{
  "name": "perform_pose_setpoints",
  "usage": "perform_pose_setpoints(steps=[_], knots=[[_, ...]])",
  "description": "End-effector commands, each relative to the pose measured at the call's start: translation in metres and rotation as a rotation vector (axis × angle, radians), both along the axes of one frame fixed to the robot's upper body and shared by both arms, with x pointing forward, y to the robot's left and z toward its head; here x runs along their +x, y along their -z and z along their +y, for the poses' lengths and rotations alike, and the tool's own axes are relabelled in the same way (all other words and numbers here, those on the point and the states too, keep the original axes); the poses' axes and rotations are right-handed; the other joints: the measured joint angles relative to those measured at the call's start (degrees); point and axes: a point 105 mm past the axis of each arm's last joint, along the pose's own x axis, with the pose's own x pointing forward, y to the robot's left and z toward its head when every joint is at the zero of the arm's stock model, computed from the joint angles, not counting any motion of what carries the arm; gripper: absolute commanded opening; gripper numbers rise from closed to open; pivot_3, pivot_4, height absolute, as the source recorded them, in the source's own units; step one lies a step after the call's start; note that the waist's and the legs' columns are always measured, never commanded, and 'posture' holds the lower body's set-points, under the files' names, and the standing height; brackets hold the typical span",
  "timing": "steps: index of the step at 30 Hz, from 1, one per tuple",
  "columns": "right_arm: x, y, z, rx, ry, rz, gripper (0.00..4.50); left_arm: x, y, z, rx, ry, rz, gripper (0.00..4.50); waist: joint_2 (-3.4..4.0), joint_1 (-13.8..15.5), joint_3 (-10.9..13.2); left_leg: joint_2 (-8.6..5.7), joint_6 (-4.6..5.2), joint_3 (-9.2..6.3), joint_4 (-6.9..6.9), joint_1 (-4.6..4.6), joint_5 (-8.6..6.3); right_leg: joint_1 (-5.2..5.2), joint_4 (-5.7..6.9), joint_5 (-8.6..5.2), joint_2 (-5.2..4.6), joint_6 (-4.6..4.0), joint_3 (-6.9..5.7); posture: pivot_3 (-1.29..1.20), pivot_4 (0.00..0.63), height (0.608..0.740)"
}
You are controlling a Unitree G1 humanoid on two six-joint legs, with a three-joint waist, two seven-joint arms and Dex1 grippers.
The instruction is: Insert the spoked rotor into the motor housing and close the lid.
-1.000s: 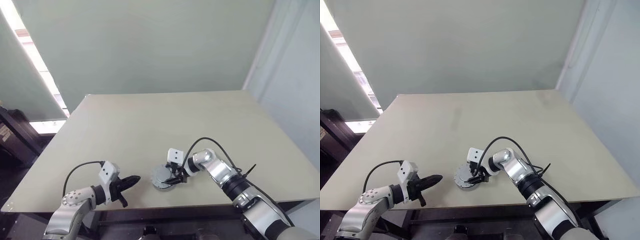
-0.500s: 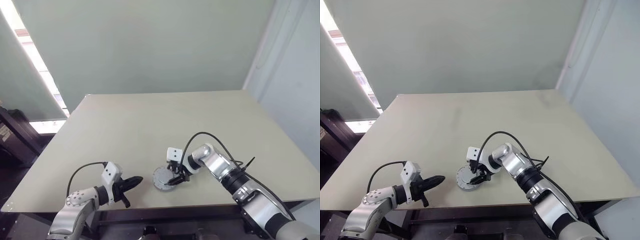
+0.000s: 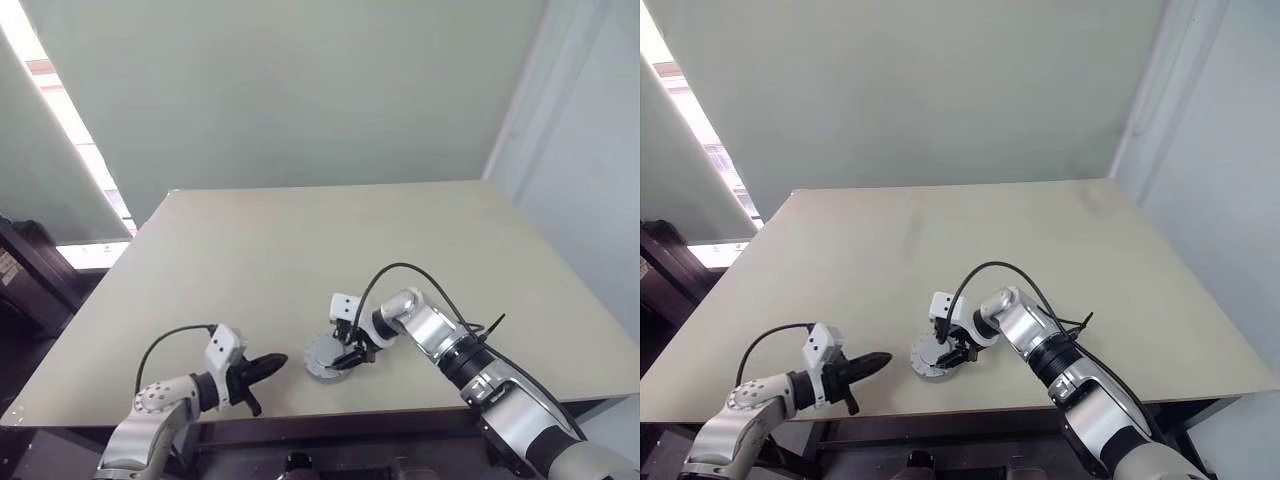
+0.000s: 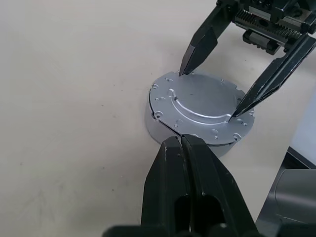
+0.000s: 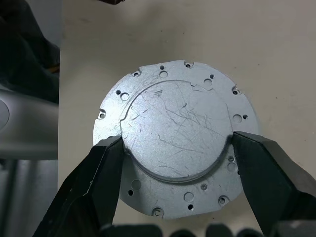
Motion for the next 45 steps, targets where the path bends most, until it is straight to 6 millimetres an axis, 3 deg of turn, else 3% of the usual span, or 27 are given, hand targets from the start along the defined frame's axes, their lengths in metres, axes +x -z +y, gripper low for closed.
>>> perform_pose_setpoints(steps=[1, 21, 37, 45], knots=[[0.000, -0.002, 0.002, -0.006, 0.017, -0.013, 3.24, 0.004, -0.007, -0.002, -0.002, 0.015, -0.040, 0.00, 0.00, 0.0, 0.0, 0.00, 0.00, 0.00, 0.00, 0.00, 0.00, 0.00, 0.00, 0.00, 0.00, 0.00, 0.00, 0.00, 0.000, 0.740], [-0.001, 0.003, 0.005, -0.064, 0.106, -0.003, 3.24, 0.004, -0.005, -0.004, -0.002, 0.024, -0.034, 0.00, 0.00, 0.0, 0.0, 0.09, -0.01, 0.00, 0.00, 0.09, -0.01, 0.01, 0.06, -0.07, 0.05, -0.12, -0.01, 0.00, 0.000, 0.740], [-0.006, -0.012, 0.013, 0.044, 0.163, 0.125, 3.24, 0.007, -0.006, -0.004, 0.001, 0.030, -0.041, 0.00, 0.00, 0.0, 0.0, 0.10, -0.02, 0.00, -0.02, 0.07, -0.01, -0.02, 0.05, -0.07, 0.05, -0.11, -0.03, 0.00, 0.000, 0.740], [-0.003, -0.015, 0.010, 0.075, 0.178, 0.105, 3.24, 0.008, -0.006, -0.003, 0.003, 0.032, -0.042, 0.00, 0.00, 0.0, 0.0, 0.08, -0.02, 0.01, -0.16, -0.02, -0.01, -0.11, -0.07, -0.01, 0.04, -0.01, -0.03, 0.00, 0.000, 0.740]])
